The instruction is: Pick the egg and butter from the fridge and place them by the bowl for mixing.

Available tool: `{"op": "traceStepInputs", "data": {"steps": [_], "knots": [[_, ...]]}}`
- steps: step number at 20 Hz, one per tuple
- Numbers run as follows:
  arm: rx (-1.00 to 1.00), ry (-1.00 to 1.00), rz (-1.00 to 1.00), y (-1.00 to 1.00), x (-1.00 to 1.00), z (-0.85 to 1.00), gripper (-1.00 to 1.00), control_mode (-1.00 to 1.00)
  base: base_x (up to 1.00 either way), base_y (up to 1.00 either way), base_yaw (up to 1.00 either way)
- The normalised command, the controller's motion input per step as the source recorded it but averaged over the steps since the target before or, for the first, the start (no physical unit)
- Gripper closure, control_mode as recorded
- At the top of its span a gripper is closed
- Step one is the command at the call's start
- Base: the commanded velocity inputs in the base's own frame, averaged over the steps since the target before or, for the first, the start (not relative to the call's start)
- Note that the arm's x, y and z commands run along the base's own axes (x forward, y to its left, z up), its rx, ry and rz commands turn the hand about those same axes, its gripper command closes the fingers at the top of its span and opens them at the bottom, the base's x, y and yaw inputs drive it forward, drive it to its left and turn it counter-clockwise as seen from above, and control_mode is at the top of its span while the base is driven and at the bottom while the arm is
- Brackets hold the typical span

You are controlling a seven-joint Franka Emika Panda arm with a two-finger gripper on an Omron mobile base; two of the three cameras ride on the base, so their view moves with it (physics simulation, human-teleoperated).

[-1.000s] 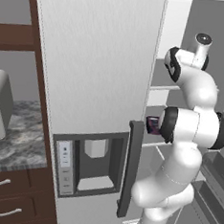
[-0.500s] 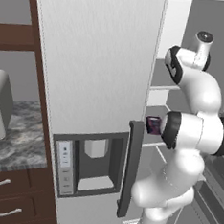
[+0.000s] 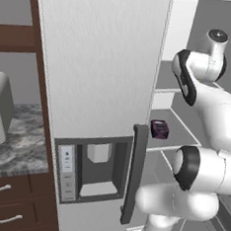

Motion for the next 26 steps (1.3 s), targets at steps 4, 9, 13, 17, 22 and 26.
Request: {"op": "traceStepInputs", "data": {"steps": [4,9,13,17,22,26], "knots": [[-0.01,0.0,0.0,0.53,-1.0,0.17,1.0,-1.0,0.0,0.0,0.0],[0.0,0.0,0.0,0.17,-1.0,0.12,1.0,-1.0,0.0,0.0,0.0],[0.0,0.03,0.0,0.08,-1.0,0.0,1.0,-1.0,0.0,0.0,0.0],[0.0,0.06,0.0,0.12,-1.0,0.0,1.0,-1.0,0.0,0.0,0.0],[0.0,0.09,0.0,0.21,-0.95,0.0,1.0,-1.0,0.0,0.0,0.0],[0.0,0.07,0.0,0.06,-0.78,0.0,1.0,-1.0,0.0,0.0,0.0]]}}
